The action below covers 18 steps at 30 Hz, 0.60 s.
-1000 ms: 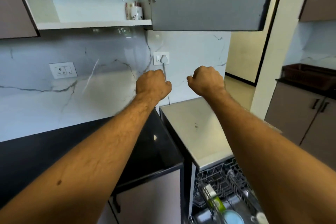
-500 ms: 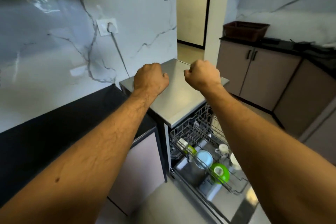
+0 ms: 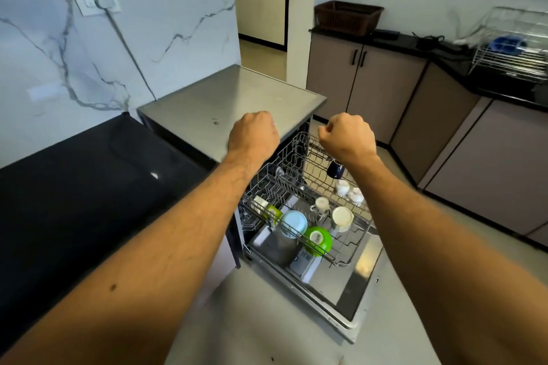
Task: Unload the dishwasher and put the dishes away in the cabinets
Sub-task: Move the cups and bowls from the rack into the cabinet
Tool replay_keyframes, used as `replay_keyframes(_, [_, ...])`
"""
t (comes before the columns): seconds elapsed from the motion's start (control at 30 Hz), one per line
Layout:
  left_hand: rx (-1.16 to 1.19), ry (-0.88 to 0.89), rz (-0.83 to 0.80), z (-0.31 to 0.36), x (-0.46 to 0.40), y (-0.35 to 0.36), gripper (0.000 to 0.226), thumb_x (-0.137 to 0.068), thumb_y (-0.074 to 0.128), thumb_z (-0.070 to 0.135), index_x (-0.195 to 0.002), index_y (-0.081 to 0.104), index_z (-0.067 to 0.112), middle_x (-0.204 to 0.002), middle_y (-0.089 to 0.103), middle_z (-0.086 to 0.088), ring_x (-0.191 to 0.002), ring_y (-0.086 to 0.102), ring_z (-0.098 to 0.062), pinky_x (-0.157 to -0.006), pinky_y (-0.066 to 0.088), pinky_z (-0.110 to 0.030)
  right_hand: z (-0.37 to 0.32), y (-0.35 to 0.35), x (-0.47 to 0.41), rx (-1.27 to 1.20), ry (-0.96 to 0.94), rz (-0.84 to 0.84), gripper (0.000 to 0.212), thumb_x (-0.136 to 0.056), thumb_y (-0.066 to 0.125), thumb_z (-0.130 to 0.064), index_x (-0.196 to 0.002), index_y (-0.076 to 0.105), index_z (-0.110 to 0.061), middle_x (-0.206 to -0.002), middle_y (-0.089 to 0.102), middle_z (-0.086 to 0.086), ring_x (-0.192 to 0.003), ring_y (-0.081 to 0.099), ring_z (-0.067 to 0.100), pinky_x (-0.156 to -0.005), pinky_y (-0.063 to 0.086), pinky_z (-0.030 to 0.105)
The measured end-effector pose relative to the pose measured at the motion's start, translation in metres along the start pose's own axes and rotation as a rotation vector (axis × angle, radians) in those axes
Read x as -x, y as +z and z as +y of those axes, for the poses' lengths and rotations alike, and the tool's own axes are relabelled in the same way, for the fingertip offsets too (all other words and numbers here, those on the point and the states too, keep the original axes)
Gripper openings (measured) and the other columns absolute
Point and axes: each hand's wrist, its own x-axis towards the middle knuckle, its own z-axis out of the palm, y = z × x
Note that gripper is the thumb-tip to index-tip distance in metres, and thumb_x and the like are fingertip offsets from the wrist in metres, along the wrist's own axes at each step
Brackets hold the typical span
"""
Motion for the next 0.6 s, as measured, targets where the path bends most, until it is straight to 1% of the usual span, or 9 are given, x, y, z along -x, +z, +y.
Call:
replay_keyframes(0.1, [0.013,-0.002,-0.033,0.021,0.002,0.025,0.019,-0.095,0.051,0.013,-0.098,0.069,0.014,-0.087,0.071,-0.003,-0.078,0.064,-0.021,-0.073,0.057,-0.034,0.030,0.005,-0.003,0.000,0.024,-0.036,0.033,-0.091,0.052,-0.034,-0.065,0.060,-0.016,-0.061,0.057,-0.001,-0.059,0.056,0.020,-0.064,0.050,0.030])
replay_keyframes(0.17, [0.024,-0.005,-0.044,0.034,0.002,0.044,0.020,-0.096,0.050,0.014,-0.101,0.069,0.014,-0.091,0.071,-0.004,-0.080,0.065,-0.022,-0.076,0.057,-0.036,0.053,0.012,-0.006,0.001,0.031,-0.060,0.033,-0.091,0.052,-0.035,-0.065,0.061,-0.016,-0.062,0.059,-0.002,-0.060,0.058,0.019,-0.062,0.047,0.028])
replay_keyframes(0.27, [0.053,-0.029,-0.075,0.061,0.002,0.078,0.024,-0.096,0.048,0.010,-0.106,0.069,0.014,-0.099,0.072,-0.004,-0.089,0.066,-0.023,-0.082,0.056,-0.036,0.099,0.022,-0.014,-0.001,0.055,-0.113,0.032,-0.092,0.053,-0.036,-0.071,0.066,-0.016,-0.067,0.064,-0.001,-0.062,0.061,0.018,-0.064,0.052,0.028])
replay_keyframes(0.33, [0.060,-0.052,-0.104,0.080,0.002,0.098,0.026,-0.096,0.047,0.008,-0.109,0.069,0.015,-0.102,0.072,-0.004,-0.092,0.066,-0.023,-0.082,0.054,-0.035,0.131,0.026,-0.021,0.019,0.075,-0.162,0.031,-0.092,0.053,-0.036,-0.074,0.066,-0.015,-0.068,0.062,0.001,-0.063,0.059,0.020,-0.063,0.048,0.028])
replay_keyframes(0.4, [0.064,-0.070,-0.128,0.102,0.001,0.118,0.027,-0.094,0.047,0.006,-0.109,0.069,0.014,-0.102,0.072,-0.005,-0.091,0.066,-0.023,-0.082,0.056,-0.035,0.163,0.027,-0.032,0.028,0.086,-0.188,0.030,-0.093,0.053,-0.037,-0.077,0.066,-0.015,-0.069,0.060,0.002,-0.063,0.056,0.020,-0.064,0.043,0.027])
replay_keyframes(0.53, [0.042,-0.106,-0.163,0.136,-0.008,0.150,0.028,-0.096,0.047,0.009,-0.115,0.067,0.015,-0.109,0.071,-0.005,-0.095,0.065,-0.023,-0.087,0.055,-0.038,0.214,0.031,-0.053,0.021,0.094,-0.229,0.027,-0.094,0.054,-0.035,-0.080,0.065,-0.014,-0.071,0.058,0.002,-0.057,0.048,0.014,-0.066,0.041,0.027])
replay_keyframes(0.6, [0.023,-0.132,-0.178,0.150,-0.012,0.164,0.029,-0.097,0.046,0.011,-0.118,0.065,0.016,-0.111,0.070,-0.005,-0.098,0.065,-0.024,-0.087,0.052,-0.038,0.236,0.035,-0.062,0.025,0.104,-0.259,0.029,-0.094,0.054,-0.037,-0.081,0.067,-0.014,-0.073,0.061,0.004,-0.062,0.053,0.019,-0.066,0.044,0.029])
